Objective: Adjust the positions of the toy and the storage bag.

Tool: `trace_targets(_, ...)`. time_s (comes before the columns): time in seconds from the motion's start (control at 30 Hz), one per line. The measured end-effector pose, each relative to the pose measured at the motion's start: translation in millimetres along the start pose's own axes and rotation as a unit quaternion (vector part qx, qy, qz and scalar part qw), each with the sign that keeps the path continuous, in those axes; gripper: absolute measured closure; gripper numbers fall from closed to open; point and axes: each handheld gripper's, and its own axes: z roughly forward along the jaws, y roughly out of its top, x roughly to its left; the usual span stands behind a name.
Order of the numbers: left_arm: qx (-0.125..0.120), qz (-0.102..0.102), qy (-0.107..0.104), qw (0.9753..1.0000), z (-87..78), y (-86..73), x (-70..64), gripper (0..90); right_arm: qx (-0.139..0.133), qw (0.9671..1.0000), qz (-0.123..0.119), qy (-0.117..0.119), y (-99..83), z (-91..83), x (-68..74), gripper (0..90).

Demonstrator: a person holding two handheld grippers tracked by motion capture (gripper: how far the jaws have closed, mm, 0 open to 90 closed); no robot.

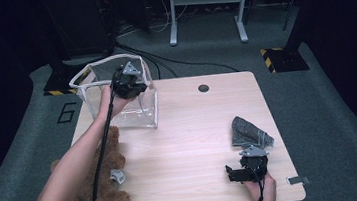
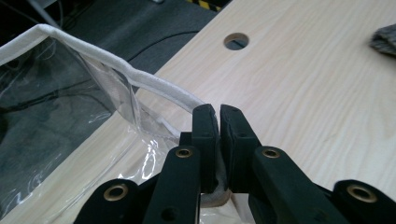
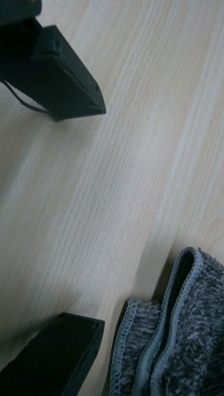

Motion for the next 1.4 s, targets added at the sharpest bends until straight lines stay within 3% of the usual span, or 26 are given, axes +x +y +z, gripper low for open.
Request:
trace_targets(0.07, -0.002, 0.008, -0.007, 0.9999, 0.0, 1.5, -4.3, 84.6, 0.000, 1.0000, 0.000, 0.000, 0.0, 0.0, 0.0, 0.0)
trace_targets(0.2, -0.006, 0.006, -0.014, 0.9999, -1.5, 0.2, -5.2, 81.4, 0.000, 1.0000, 0.000, 0.000, 0.0, 0.0, 0.0, 0.0)
trace_targets(0.3, -0.009, -0.020, 0.000, 0.9998, -3.6, -2.4, 1.4, 65.7, 0.000, 1.0000, 0.000, 0.000, 0.0, -0.1, 0.0, 0.0)
trace_targets(0.4, -0.009, -0.032, 0.015, 0.9994, -6.8, -5.3, 8.5, 48.8, 0.000, 1.0000, 0.000, 0.000, 0.0, -0.1, 0.0, 0.0)
trace_targets(0.57, -0.018, -0.053, 0.024, 0.9982, -15.0, -5.7, 16.4, 36.1, 0.000, 1.0000, 0.000, 0.000, 0.0, 0.0, 0.0, 0.0)
trace_targets(0.83, -0.009, -0.085, 0.042, 0.9954, -26.2, 8.6, 25.1, 27.6, 0.000, 1.0000, 0.000, 0.000, 0.0, 0.0, -0.1, 0.0)
trace_targets(1.03, 0.014, -0.118, 0.054, 0.9915, -13.5, 16.8, 32.0, 23.9, 0.000, 1.0000, 0.001, 0.000, 0.0, 0.0, -0.1, 0.0)
trace_targets(1.27, 0.072, -0.149, 0.056, 0.9847, 9.5, 18.4, 38.0, 26.2, 0.000, 1.0000, 0.001, 0.000, 0.0, -0.1, -0.2, 0.0)
trace_targets(1.3, 0.082, -0.152, 0.058, 0.9832, 11.3, 18.7, 38.3, 32.9, 0.000, 1.0000, 0.001, 0.000, -0.1, -0.1, -0.2, 0.0)
trace_targets(1.33, 0.089, -0.158, 0.059, 0.9816, 13.1, 18.8, 38.3, 32.9, 0.000, 1.0000, 0.001, 0.000, -0.1, -0.1, -0.2, 0.0)
trace_targets(1.4, 0.105, -0.155, 0.056, 0.9807, 16.8, 18.8, 37.3, 37.6, 0.000, 1.0000, 0.000, 0.000, -0.1, -0.1, -0.2, 0.0)
